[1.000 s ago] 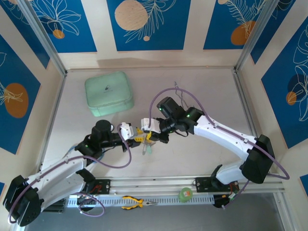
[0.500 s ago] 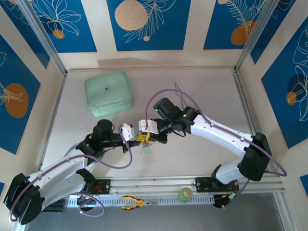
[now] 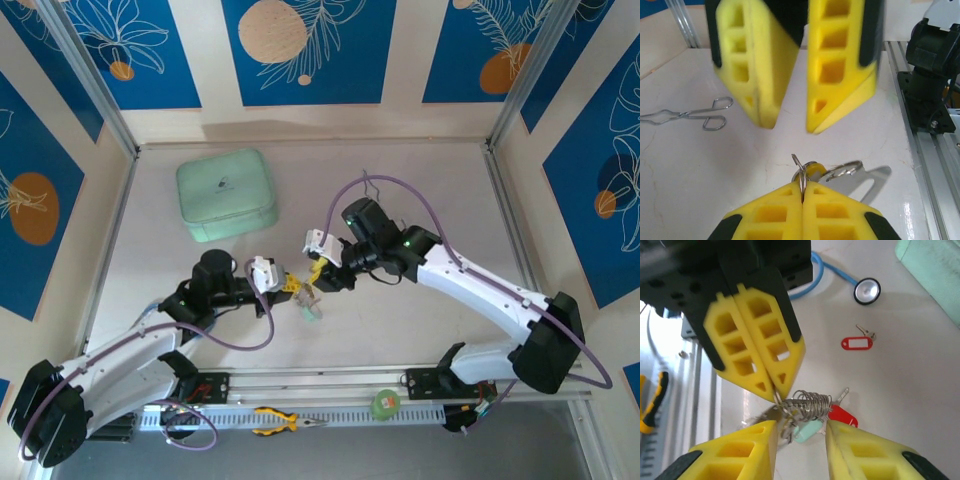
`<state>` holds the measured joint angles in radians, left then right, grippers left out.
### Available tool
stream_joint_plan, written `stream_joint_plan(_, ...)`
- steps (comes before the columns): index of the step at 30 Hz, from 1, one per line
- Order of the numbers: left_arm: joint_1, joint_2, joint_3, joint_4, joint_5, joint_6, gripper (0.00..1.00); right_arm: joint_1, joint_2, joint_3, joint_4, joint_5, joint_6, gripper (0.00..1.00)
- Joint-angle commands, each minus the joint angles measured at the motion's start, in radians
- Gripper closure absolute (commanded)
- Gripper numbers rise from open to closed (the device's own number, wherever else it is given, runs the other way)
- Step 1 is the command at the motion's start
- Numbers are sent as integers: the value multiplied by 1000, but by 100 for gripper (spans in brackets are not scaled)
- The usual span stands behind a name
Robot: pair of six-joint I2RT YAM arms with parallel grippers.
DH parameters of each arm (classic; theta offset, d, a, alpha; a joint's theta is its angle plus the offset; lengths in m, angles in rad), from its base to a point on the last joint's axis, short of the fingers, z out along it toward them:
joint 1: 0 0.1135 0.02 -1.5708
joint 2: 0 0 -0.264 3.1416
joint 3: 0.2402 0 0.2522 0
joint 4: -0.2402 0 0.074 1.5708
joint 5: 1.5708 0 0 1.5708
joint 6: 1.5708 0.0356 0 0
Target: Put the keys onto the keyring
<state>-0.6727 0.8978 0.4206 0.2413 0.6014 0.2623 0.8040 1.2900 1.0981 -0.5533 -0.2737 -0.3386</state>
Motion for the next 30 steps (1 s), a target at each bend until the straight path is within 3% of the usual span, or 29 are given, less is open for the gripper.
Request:
stream_joint_plan(1, -4, -17, -18, 72, -7, -20, 100, 10, -46, -41, 47, -64, 172, 69)
stream_joint_plan(4, -5, -16, -19, 74, -2, -17, 100, 20, -54, -58, 63, -59, 206, 67)
stream_joint_plan(7, -5, -17, -22, 74, 9, -14, 100, 29, -47, -62, 52, -27, 140, 66)
stream_joint_plan(10, -5, -28, -25, 53, 30, 24, 100, 20, -61, -88, 64, 29, 3, 66)
stream_joint_plan(17, -4, -45, -35, 42, 70, 143, 100, -8, -80, -167, 133, 14, -379, 68)
stream_joint_plan(30, -4, -42, -28, 32, 106, 169, 100, 12, -20, -97, 119, -74, -438, 71)
